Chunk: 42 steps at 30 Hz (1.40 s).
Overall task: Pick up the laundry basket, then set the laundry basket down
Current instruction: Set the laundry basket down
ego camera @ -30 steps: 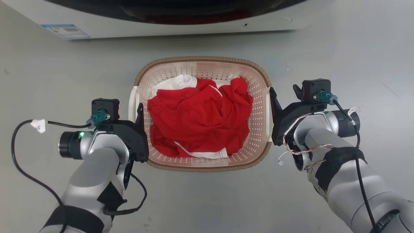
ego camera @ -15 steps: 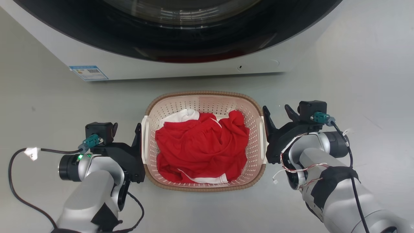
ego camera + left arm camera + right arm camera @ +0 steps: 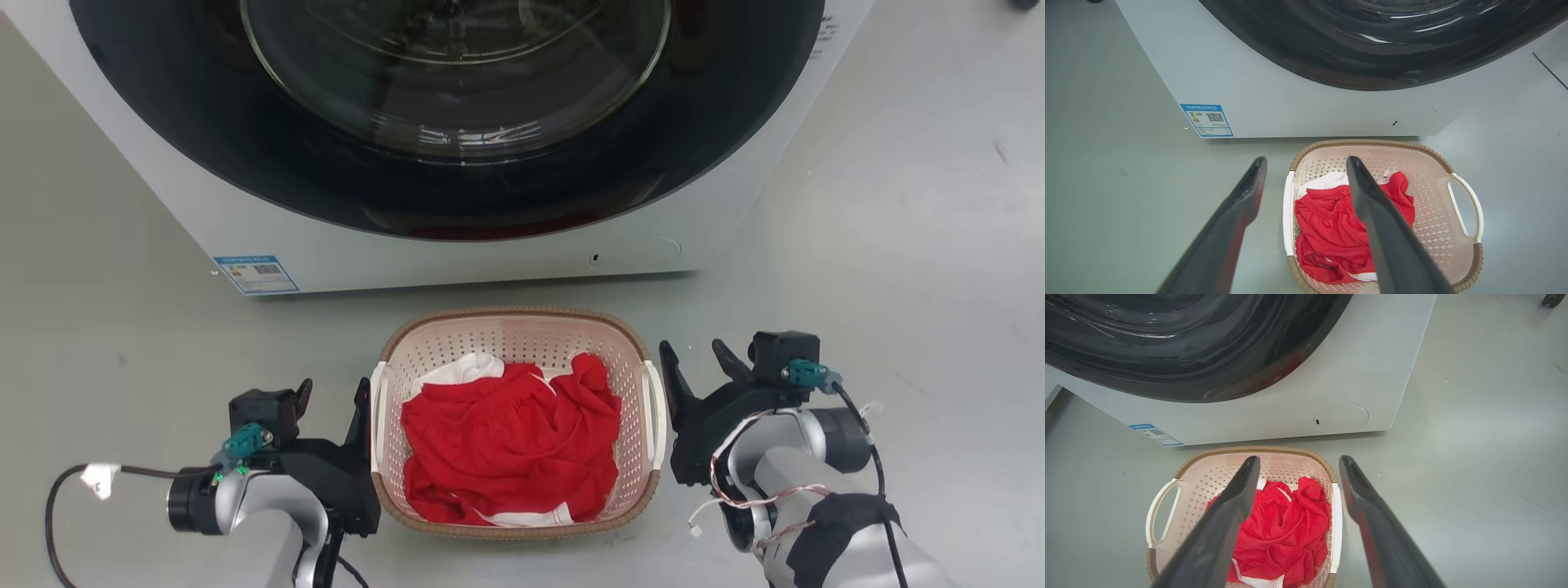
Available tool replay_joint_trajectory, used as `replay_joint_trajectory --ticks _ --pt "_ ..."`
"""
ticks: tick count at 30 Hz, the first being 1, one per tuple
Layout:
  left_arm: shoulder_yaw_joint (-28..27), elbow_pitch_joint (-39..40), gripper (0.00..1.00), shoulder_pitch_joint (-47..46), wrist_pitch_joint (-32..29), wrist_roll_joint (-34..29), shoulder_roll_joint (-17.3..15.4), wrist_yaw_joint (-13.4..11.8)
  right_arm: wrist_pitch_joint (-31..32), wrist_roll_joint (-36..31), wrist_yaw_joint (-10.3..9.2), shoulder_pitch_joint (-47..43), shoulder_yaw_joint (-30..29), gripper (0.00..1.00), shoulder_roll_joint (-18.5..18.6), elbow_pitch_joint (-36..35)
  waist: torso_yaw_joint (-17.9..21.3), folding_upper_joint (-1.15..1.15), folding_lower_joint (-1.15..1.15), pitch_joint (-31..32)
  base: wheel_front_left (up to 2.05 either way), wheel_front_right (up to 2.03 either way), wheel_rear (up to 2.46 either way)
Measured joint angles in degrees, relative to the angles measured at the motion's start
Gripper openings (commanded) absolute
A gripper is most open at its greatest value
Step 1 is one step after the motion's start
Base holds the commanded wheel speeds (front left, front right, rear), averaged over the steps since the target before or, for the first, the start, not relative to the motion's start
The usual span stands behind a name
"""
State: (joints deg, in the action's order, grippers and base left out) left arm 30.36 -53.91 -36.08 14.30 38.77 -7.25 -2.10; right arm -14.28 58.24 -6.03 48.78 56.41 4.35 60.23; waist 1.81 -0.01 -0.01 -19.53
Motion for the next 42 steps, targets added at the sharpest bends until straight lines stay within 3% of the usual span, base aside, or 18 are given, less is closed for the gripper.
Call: replay_joint_trajectory --ticks 21,42 --pt "-6.5 19.8 1.00 21.2 0.0 -7.1 -0.9 -3.6 0.0 -9.6 -0.91 -19.5 -10.0 1.00 1.5 -16.9 -0.2 0.00 0.00 13.2 0.00 0.00 0.00" --pt "-12.9 35.0 1.00 34.6 0.0 -14.4 -0.5 -5.0 0.0 -25.3 -1.11 -37.2 -23.6 1.00 2.7 -34.5 -0.3 0.01 0.00 19.5 0.00 0.00 0.00"
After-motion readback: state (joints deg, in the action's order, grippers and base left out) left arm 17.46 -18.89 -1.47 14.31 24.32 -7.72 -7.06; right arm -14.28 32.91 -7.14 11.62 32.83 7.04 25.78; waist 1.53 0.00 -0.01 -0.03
